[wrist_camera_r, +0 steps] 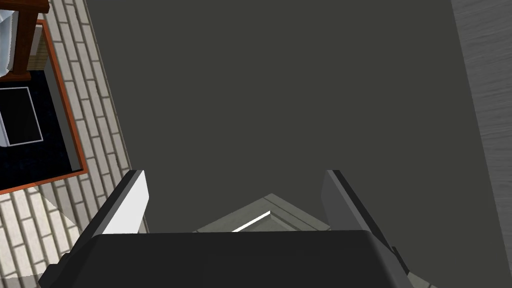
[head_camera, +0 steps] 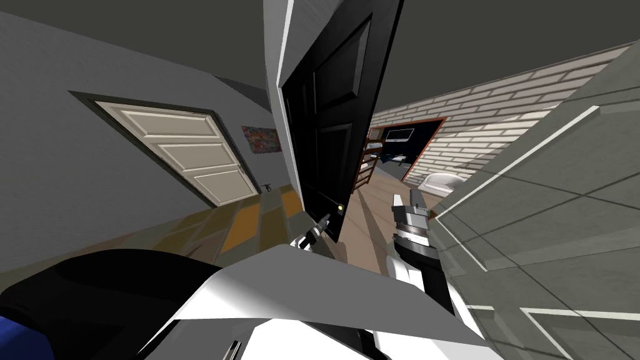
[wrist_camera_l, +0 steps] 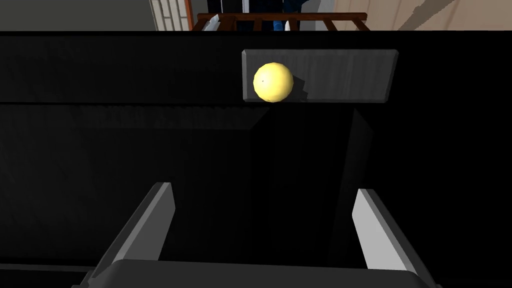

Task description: Push the door open

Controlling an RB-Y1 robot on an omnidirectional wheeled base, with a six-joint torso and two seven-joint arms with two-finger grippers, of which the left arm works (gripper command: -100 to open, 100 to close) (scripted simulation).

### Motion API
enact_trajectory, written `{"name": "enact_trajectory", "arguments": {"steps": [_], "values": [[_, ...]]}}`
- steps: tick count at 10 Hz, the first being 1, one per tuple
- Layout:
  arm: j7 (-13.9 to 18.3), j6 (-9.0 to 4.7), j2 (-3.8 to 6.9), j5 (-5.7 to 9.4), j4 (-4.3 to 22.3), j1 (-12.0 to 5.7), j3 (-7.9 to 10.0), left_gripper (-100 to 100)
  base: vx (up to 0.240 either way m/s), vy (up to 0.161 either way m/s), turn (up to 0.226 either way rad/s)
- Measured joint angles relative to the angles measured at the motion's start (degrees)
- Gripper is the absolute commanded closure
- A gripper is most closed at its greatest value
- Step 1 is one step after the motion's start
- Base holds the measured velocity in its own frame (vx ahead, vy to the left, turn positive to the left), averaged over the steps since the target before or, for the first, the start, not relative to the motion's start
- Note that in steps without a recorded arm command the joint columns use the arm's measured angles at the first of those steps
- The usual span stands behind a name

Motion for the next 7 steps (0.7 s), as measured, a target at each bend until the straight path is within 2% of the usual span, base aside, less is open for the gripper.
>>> {"name": "enact_trajectory", "arguments": {"steps": [3, 7], "values": [[-0.4, -0.08, 0.37, 0.12, 0.1, 0.05, 0.29, -100, 0.156, -0.103, -0.014], [-1.1, -0.39, -0.02, 0.33, 0.4, -0.05, 0.79, -100, 0.18, -0.131, -0.025]]}}
